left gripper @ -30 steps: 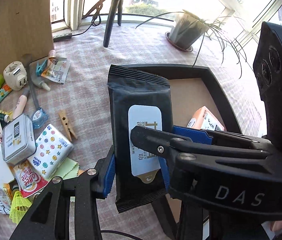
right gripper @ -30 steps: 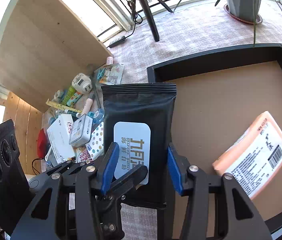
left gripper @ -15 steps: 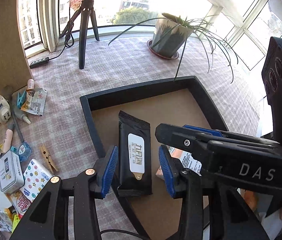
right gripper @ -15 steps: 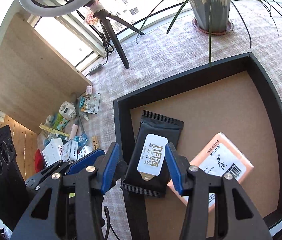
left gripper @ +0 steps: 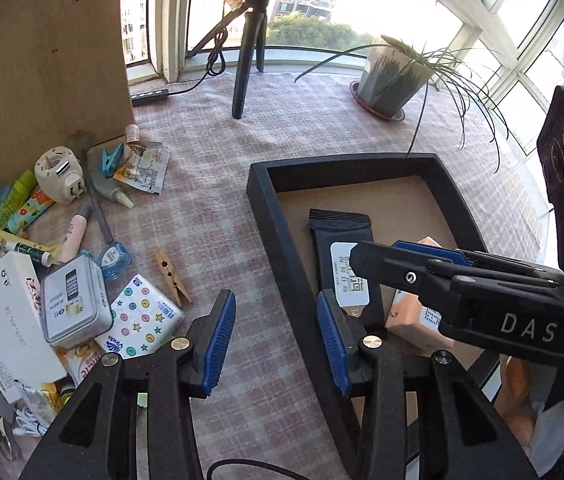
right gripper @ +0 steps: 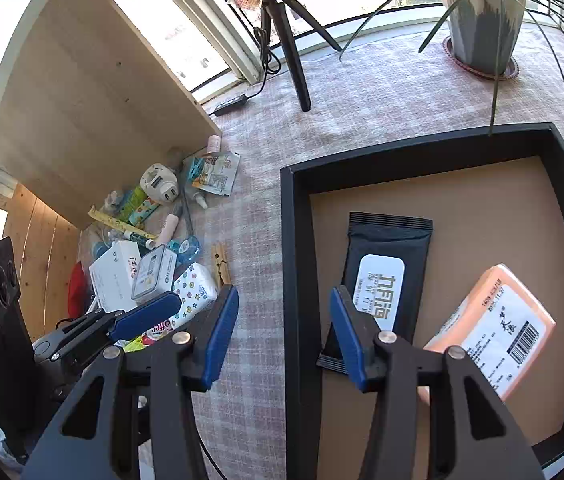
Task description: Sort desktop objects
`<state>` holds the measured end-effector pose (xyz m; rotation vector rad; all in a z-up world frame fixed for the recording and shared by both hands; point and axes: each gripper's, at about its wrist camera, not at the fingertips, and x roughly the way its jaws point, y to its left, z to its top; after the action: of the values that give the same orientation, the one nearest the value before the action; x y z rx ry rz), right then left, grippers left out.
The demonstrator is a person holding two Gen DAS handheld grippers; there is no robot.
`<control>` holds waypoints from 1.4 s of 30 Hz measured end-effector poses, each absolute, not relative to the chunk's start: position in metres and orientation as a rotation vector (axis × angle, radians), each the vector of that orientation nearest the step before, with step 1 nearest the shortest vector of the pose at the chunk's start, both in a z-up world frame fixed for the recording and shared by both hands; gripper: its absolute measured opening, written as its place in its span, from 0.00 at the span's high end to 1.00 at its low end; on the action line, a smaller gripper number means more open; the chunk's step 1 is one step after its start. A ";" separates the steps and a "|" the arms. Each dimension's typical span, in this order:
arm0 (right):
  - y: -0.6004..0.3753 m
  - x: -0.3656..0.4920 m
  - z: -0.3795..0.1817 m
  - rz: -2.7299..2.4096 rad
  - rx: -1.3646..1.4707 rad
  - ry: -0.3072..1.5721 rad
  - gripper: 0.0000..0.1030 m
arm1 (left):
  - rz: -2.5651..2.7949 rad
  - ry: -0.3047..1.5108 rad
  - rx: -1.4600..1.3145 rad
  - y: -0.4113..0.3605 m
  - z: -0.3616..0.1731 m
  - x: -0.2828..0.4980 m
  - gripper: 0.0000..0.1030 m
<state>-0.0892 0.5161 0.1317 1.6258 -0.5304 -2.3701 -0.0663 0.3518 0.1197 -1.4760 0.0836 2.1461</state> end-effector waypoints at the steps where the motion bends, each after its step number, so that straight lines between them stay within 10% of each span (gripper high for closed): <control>1: 0.509 -0.089 0.131 -2.357 1.625 -0.520 0.53 | 2.160 0.073 -1.479 0.341 0.120 -0.067 0.61; 18: 0.352 -0.048 0.095 -2.009 1.612 -0.183 0.56 | 2.410 -0.241 -1.727 0.112 0.068 -0.042 0.61; 35: 0.290 -0.054 0.063 -1.979 1.619 -0.030 0.63 | 2.347 -0.220 -1.771 0.120 0.029 -0.062 0.42; 42: 0.292 -0.057 0.049 -1.947 1.654 -0.082 0.83 | 2.290 -0.260 -1.741 0.128 0.027 -0.063 0.46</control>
<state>-0.0573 0.2915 0.0486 1.6538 -0.0819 -1.9474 -0.0626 0.1276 0.0270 -1.7409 -0.2601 2.2899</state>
